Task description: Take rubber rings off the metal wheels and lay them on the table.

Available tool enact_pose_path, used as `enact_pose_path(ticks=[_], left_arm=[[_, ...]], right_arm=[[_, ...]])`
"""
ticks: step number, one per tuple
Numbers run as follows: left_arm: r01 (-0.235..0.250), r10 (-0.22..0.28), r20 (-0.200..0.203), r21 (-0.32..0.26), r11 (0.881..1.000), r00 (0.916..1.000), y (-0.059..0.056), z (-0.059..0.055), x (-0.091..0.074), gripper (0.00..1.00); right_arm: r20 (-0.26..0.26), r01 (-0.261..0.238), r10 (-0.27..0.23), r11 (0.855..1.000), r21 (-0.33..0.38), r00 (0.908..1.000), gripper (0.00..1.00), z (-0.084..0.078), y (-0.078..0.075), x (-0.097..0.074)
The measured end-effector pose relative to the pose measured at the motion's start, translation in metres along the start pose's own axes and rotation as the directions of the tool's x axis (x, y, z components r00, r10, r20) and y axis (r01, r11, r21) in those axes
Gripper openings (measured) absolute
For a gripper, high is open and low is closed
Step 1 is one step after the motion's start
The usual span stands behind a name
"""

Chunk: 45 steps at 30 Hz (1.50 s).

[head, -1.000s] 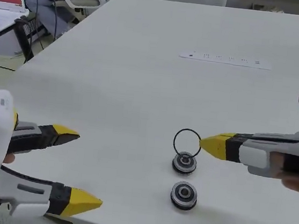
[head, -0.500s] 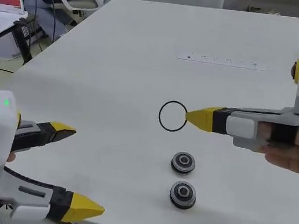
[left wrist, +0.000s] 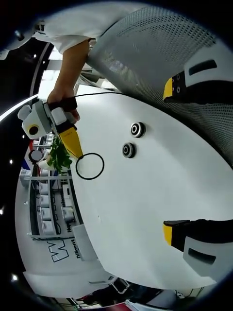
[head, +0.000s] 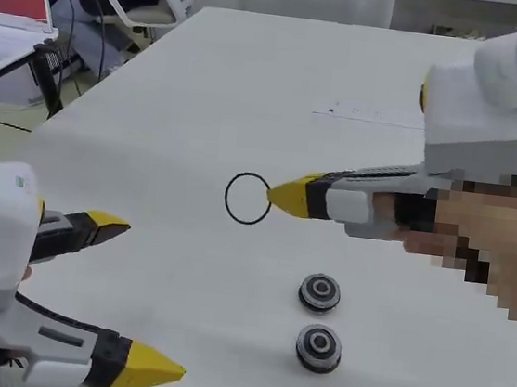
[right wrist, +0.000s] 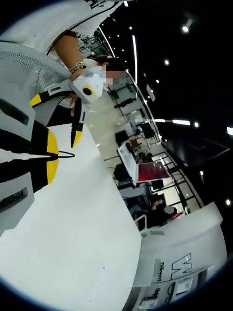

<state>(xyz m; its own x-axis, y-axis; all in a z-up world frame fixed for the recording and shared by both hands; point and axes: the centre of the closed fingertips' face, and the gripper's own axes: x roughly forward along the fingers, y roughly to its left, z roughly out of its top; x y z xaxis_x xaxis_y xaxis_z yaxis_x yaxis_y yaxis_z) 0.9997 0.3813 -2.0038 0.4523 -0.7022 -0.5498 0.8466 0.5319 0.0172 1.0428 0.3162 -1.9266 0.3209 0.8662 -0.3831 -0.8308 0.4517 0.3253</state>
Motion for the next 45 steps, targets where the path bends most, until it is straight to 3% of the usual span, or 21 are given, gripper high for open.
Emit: enact_pose_path(ticks=[7,13,23,32,45], left_arm=[[0.008,-0.008,-0.003,-0.005,1.000,1.0000,-0.001,-0.001,0.001,0.99],[0.017,-0.017,-0.021,-0.004,1.000,0.9996,-0.002,-0.004,0.002,0.97],[0.026,-0.026,-0.047,0.010,1.000,0.9986,-0.004,-0.008,0.002,0.93],[0.021,-0.021,-0.046,0.004,1.000,0.9987,-0.004,-0.008,0.002,0.94],[0.020,-0.020,-0.060,-0.001,1.000,0.9980,-0.004,-0.011,0.003,0.94]], right_arm=[[-0.041,-0.019,0.019,1.000,0.018,0.9990,0.00,-0.018,0.000,0.019],[-0.114,0.007,0.001,0.998,0.068,0.9935,0.00,-0.064,-0.012,0.031],[-0.242,0.030,-0.008,0.996,0.087,0.9703,0.00,-0.116,-0.020,0.042],[-0.281,0.041,-0.022,0.997,0.063,0.9595,0.00,-0.129,-0.021,0.045],[-0.293,0.065,-0.047,0.996,0.054,0.9551,0.00,-0.137,-0.024,0.050]])
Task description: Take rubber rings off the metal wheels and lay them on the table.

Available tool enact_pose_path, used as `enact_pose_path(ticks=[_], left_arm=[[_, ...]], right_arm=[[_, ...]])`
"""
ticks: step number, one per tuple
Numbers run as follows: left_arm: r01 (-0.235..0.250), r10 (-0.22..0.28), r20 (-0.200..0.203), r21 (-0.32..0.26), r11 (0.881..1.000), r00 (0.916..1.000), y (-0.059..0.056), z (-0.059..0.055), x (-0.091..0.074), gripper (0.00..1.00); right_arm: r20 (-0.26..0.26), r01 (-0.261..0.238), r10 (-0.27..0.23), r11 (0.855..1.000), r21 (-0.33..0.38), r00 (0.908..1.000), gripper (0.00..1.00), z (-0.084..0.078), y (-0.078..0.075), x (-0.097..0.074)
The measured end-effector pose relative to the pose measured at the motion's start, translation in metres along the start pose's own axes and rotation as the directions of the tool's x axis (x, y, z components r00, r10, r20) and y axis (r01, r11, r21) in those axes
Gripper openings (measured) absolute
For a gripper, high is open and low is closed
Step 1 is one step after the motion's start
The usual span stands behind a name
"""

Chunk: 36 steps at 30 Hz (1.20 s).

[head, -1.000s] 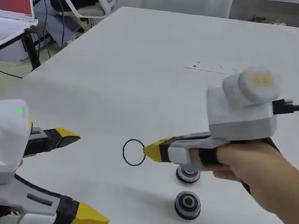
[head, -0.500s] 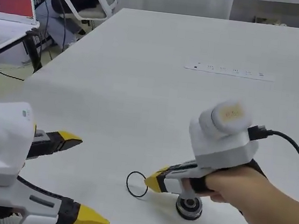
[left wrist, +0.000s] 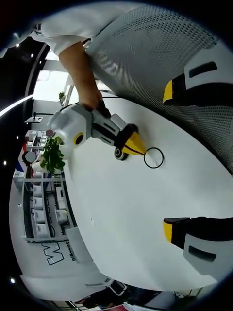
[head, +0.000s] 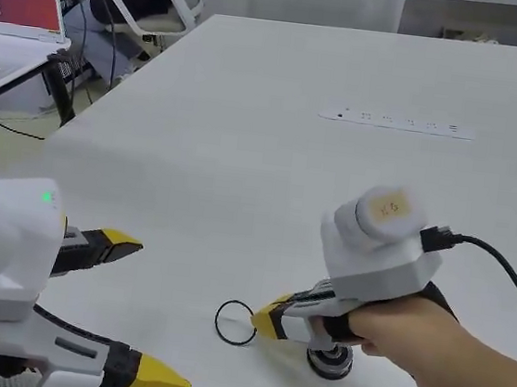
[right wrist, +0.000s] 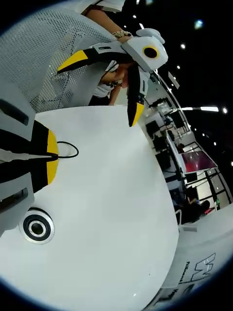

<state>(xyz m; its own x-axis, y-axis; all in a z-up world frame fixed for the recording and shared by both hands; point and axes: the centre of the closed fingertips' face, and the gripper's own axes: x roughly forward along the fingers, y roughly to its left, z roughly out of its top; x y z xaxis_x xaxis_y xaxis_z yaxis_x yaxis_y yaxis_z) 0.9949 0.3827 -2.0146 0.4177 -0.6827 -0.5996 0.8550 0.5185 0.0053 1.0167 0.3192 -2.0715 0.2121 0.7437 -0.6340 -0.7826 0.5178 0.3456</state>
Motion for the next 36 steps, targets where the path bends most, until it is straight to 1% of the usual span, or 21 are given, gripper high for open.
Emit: enact_pose_path(ticks=[6,12,15,21,24,29,36], left_arm=[[0.002,-0.002,-0.002,-0.006,1.000,1.0000,0.000,-0.001,0.000,0.93],[0.005,-0.005,-0.009,0.000,1.000,0.9999,-0.001,-0.002,0.001,0.93],[0.016,-0.017,-0.015,-0.007,1.000,0.9997,-0.002,-0.004,0.001,0.92],[0.020,-0.020,-0.018,-0.007,1.000,0.9996,-0.003,-0.005,0.001,0.92],[0.019,-0.019,-0.019,-0.009,1.000,0.9996,-0.002,-0.005,0.001,0.92],[0.022,-0.022,-0.024,-0.009,1.000,0.9995,-0.003,-0.006,0.001,0.92],[0.019,-0.020,-0.020,-0.013,1.000,0.9996,-0.002,-0.006,0.001,0.92]], right_arm=[[-0.002,0.017,-0.017,1.000,-0.017,0.9999,0.00,-0.001,0.000,0.003],[-0.011,0.020,-0.020,0.999,-0.030,0.9997,0.00,-0.003,0.002,0.006],[-0.006,0.023,-0.024,0.999,-0.032,0.9997,0.00,-0.002,0.002,0.006],[-0.024,0.033,-0.034,0.998,-0.052,0.9991,0.00,-0.006,0.002,0.009],[-0.024,0.032,-0.034,0.997,-0.067,0.9991,0.00,-0.005,0.004,0.010],[-0.036,0.035,-0.038,0.995,-0.090,0.9986,0.00,-0.007,0.005,0.012],[-0.035,0.034,-0.037,0.995,-0.094,0.9987,0.00,-0.007,0.005,0.013]])
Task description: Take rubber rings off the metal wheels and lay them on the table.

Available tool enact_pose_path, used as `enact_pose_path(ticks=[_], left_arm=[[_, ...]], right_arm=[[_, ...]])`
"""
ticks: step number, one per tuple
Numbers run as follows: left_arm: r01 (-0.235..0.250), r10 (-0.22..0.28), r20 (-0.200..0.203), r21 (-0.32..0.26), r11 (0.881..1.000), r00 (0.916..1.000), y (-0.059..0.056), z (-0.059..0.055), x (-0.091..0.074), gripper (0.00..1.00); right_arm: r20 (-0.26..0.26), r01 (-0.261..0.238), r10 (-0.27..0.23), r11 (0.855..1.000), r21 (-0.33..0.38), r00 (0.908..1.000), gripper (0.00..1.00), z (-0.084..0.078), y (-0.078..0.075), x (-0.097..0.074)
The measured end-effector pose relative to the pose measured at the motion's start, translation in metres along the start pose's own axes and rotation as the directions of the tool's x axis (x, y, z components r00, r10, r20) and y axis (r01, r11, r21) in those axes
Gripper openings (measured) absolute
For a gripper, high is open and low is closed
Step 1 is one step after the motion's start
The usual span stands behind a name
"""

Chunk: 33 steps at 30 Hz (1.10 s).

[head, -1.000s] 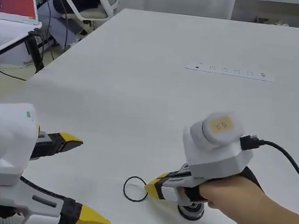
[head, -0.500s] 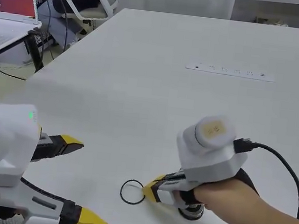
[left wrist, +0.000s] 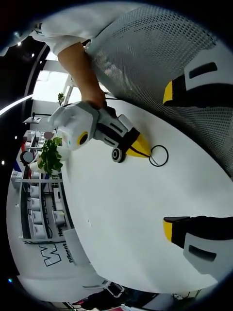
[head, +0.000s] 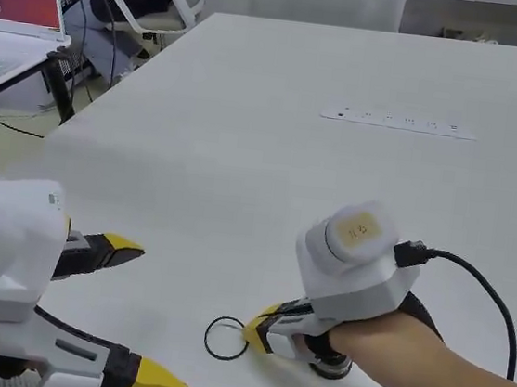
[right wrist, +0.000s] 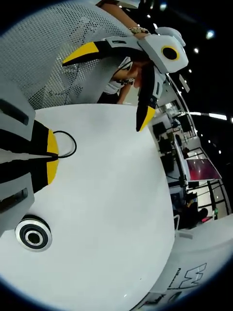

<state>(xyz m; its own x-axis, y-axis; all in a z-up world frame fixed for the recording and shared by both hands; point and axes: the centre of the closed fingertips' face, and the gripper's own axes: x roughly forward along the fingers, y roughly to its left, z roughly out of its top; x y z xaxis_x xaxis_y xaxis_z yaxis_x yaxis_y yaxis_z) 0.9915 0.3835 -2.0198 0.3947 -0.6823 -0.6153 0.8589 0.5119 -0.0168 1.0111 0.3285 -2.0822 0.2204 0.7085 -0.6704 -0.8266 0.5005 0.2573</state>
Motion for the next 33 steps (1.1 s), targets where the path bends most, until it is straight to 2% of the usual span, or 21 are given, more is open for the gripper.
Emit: enact_pose_path(ticks=[8,13,15,16,21,27,33], left_arm=[[0.001,-0.001,-0.002,-0.004,1.000,1.0000,-0.001,0.000,0.001,0.91],[0.006,-0.006,0.005,-0.013,1.000,1.0000,-0.003,0.002,0.001,0.91],[0.012,-0.012,0.000,-0.015,1.000,0.9999,-0.005,0.001,0.001,0.91],[0.015,-0.015,-0.003,-0.014,1.000,0.9999,-0.005,0.001,0.001,0.90],[0.019,-0.019,-0.012,-0.013,1.000,0.9997,-0.006,-0.001,0.002,0.90],[0.022,-0.023,-0.013,-0.020,1.000,0.9997,-0.006,-0.001,0.002,0.90],[0.023,-0.024,-0.012,-0.017,1.000,0.9997,-0.006,-0.001,0.002,0.90]], right_arm=[[-0.002,0.021,-0.021,1.000,-0.021,0.9998,0.00,0.003,-0.006,-0.004],[0.029,0.019,-0.019,1.000,0.018,0.9994,0.03,0.012,-0.011,-0.012],[0.032,0.004,-0.008,0.995,0.096,0.9995,0.04,0.014,-0.010,-0.015],[0.043,0.002,-0.006,0.994,0.106,0.9990,0.05,0.016,-0.010,-0.017],[0.065,0.002,-0.009,0.994,0.110,0.9978,0.08,0.025,-0.012,-0.027],[0.138,-0.017,-0.004,0.989,0.146,0.9904,0.11,0.045,-0.014,-0.045],[0.208,0.003,-0.035,0.989,0.151,0.9775,0.18,0.065,-0.020,-0.070]])
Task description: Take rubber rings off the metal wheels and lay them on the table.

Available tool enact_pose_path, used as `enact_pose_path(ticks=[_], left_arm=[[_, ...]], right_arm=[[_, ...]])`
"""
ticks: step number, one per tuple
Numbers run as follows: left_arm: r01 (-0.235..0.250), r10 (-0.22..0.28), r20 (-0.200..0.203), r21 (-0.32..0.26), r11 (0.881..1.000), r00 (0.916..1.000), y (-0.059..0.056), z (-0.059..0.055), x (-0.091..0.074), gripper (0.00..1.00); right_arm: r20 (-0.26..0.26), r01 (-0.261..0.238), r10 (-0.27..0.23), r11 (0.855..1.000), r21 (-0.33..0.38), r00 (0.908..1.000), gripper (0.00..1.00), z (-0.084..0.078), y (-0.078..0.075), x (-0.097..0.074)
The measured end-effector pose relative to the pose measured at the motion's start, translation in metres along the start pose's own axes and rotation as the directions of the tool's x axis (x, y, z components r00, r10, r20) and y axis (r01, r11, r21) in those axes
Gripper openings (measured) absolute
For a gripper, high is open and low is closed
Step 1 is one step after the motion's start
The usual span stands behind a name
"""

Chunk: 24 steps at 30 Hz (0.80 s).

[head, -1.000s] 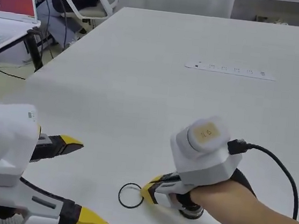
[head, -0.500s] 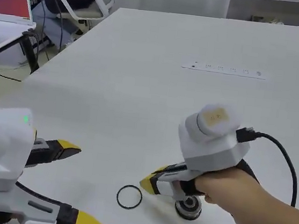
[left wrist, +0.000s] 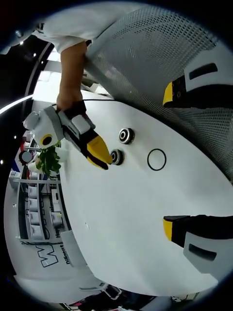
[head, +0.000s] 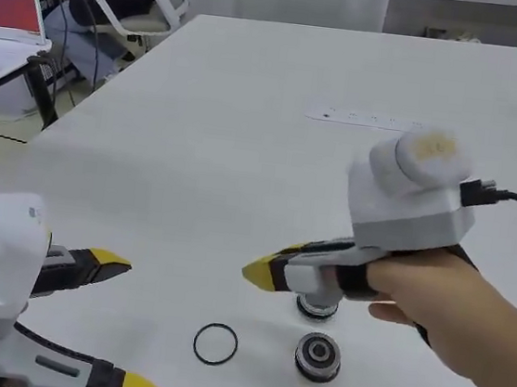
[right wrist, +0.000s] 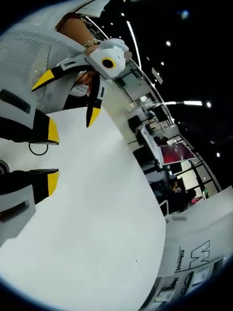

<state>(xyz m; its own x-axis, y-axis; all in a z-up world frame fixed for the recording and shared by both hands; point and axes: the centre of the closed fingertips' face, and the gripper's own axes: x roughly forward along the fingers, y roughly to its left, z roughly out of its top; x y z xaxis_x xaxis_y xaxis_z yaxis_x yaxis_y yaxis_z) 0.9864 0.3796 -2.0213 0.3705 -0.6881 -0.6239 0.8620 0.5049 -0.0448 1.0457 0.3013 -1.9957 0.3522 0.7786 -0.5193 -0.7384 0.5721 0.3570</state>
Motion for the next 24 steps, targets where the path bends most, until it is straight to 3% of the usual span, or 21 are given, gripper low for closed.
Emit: enact_pose_path(ticks=[5,10,14,20,24], left_arm=[[0.004,-0.004,-0.002,0.005,1.000,1.0000,-0.001,0.000,0.000,0.90],[0.008,-0.008,0.005,0.011,1.000,1.0000,-0.002,0.001,0.000,0.90],[0.010,-0.011,0.013,0.012,1.000,0.9999,-0.002,0.002,0.000,0.90],[0.016,-0.016,0.035,0.022,1.000,0.9993,-0.003,0.006,0.000,0.90],[0.017,-0.018,0.052,0.021,1.000,0.9985,-0.003,0.009,-0.001,0.89]], right_arm=[[0.034,0.024,-0.023,0.999,-0.036,0.9992,0.22,0.015,-0.005,-0.016],[0.053,0.054,-0.052,0.997,-0.051,0.9973,0.25,0.019,-0.008,-0.031],[0.036,0.090,-0.086,0.990,-0.113,0.9956,0.31,0.013,-0.016,-0.043],[0.036,0.100,-0.096,0.981,-0.165,0.9948,0.35,0.006,-0.021,-0.060],[0.037,0.117,-0.112,0.971,-0.209,0.9930,0.33,0.002,-0.026,-0.070]])
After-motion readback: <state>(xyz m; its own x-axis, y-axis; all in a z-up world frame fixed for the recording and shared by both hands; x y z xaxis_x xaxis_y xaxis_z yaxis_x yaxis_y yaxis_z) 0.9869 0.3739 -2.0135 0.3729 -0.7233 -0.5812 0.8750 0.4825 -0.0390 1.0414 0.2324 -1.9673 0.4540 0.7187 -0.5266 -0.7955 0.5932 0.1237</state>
